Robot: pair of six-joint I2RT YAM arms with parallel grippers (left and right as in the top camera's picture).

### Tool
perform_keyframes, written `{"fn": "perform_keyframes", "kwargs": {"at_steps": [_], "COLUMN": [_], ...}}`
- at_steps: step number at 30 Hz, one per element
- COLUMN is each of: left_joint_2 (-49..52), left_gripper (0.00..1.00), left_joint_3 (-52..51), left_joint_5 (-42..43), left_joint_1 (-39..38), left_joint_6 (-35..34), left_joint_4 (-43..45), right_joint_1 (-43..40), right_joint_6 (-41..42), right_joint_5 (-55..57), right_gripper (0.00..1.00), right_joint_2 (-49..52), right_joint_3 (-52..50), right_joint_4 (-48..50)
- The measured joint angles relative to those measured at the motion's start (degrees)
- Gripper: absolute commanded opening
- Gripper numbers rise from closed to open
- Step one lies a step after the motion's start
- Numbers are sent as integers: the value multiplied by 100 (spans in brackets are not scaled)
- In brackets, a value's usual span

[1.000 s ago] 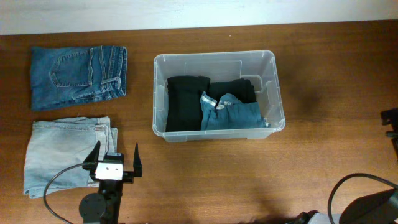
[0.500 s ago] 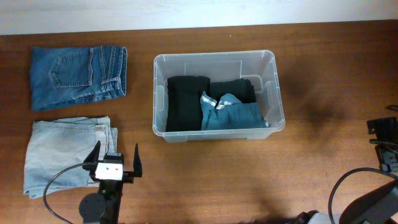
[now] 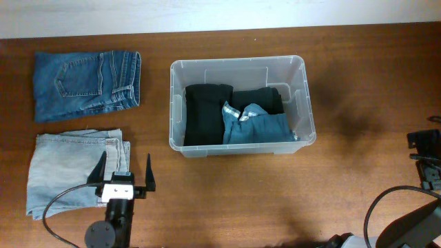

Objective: Pack container
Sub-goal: 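Move the left gripper down onto the light-blue jeans' edge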

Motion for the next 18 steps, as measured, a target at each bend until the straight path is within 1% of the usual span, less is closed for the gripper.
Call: {"fn": "perform_keyframes", "kwargs": {"at_steps": [3, 5, 6, 8, 10, 14, 17, 18], "left_joint_2": [0, 4, 24, 177, 538, 1808, 2970, 3526], "left_gripper": [99, 100, 99, 99, 99, 99, 99, 99], "left_joint_3": [4, 22, 61, 295, 697, 2074, 3333, 3930], "left_joint_5": [20, 20, 24, 55, 90, 186, 358, 492], "left_joint_1": [0, 9, 31, 142, 315, 772, 1108, 1252], "left_joint_6": [186, 396, 474, 599, 675, 769, 811, 844], "left_joint_4": [339, 341, 273, -129, -535, -1460, -2256, -2579], "right_joint_1": [0, 0, 0, 0, 0, 0, 0, 0], "right_joint_6": [4, 2, 4, 2, 7, 0, 4, 2], "right_joint_5": [0, 0, 0, 2, 2, 4, 4, 7], "right_gripper": [99, 98, 98, 98, 98, 98, 98, 98], "right_joint_2": [0, 0, 0, 0, 0, 0, 0, 0], "right_joint_3": [0, 0, 0, 0, 0, -4, -15, -17], "right_joint_4": [2, 4, 9, 15, 13, 15, 17, 17]}}
